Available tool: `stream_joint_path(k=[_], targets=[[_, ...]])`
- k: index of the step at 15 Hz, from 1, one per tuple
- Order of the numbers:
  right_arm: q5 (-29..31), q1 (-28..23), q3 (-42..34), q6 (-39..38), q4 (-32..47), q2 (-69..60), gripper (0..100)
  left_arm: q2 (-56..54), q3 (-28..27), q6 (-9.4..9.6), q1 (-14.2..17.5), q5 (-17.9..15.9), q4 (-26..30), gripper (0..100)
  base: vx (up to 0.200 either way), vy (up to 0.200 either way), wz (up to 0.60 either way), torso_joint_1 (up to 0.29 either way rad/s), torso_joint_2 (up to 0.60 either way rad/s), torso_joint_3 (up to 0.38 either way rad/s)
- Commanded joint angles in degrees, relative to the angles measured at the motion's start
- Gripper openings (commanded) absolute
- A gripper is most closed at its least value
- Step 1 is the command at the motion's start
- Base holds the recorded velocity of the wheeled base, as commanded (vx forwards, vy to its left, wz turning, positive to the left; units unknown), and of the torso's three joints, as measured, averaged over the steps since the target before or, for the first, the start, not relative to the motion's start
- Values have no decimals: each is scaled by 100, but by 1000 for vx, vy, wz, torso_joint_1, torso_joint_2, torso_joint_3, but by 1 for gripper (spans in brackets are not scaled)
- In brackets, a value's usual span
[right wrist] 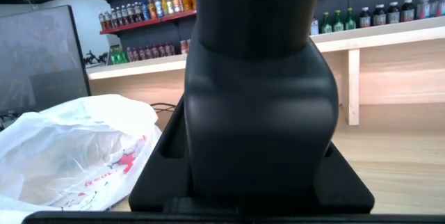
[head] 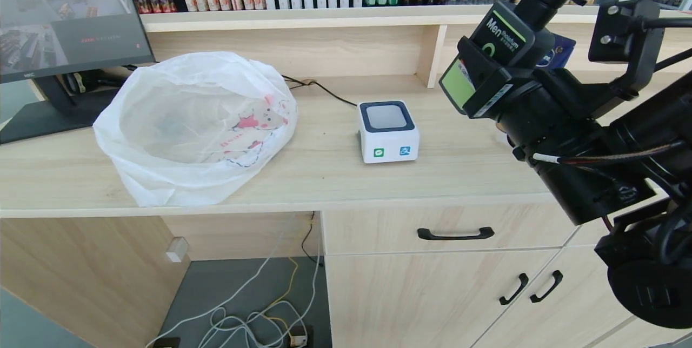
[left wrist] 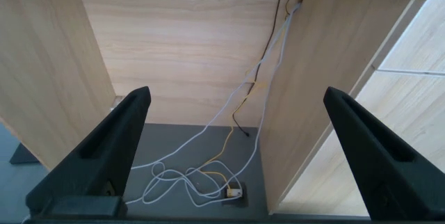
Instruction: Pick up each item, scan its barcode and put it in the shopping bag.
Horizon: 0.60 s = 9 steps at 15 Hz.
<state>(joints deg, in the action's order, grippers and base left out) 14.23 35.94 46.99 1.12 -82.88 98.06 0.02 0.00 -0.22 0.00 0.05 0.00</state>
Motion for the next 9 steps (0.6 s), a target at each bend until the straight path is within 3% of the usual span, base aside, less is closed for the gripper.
stream_joint_path(k=[1, 2, 9], targets=[[1, 10, 20, 2, 0, 29, 0, -2, 0, -4, 0, 4, 0, 100, 0, 200, 0, -2, 7, 7], [1, 1, 20, 2, 0, 29, 0, -2, 0, 4, -9, -5, 0, 100, 0, 200, 0, 7, 17, 7], [-8, 19, 11, -7, 0, 64, 0, -2, 0, 22, -9, -5, 0, 100, 0, 0, 0, 0, 0, 0]])
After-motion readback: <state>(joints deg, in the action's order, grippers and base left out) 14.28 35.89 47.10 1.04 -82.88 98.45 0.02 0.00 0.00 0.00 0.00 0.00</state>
